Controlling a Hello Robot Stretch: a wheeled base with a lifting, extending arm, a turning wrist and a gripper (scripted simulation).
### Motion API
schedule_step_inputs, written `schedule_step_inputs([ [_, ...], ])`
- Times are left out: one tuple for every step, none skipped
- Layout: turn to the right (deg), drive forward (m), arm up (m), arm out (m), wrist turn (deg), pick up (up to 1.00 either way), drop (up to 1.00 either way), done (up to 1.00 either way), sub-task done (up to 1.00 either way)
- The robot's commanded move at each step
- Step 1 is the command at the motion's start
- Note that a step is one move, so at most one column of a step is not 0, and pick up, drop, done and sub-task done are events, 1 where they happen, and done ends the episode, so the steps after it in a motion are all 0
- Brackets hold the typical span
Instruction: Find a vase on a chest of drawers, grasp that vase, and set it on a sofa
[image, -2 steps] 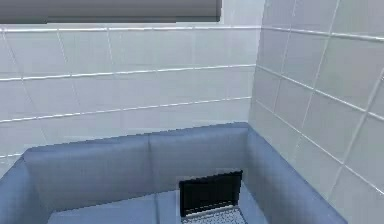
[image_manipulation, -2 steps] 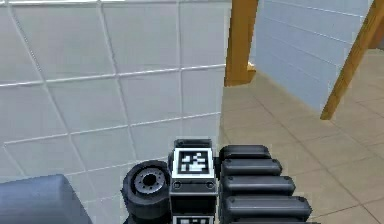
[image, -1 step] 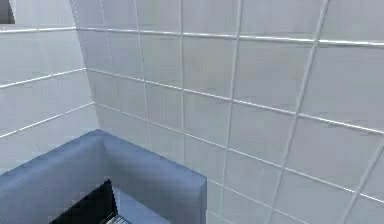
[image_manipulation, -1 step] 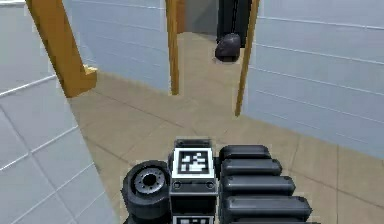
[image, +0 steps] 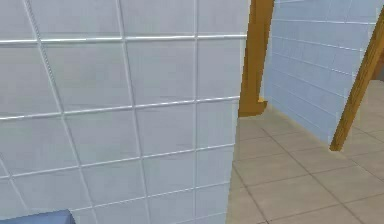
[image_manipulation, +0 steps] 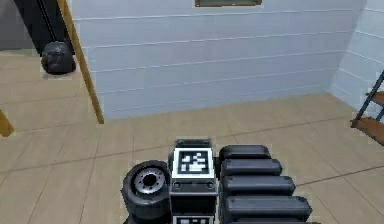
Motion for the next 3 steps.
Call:
schedule_step_inputs([
  [30.0,0.0,0.0,0.0,0.0,0.0,0.0,0.0,0.0],
  [45.0,0.0,0.0,0.0,0.0,0.0,0.0,0.0,0.0],
  [45.0,0.0,0.0,0.0,0.0,0.0,0.0,0.0,0.0],
])
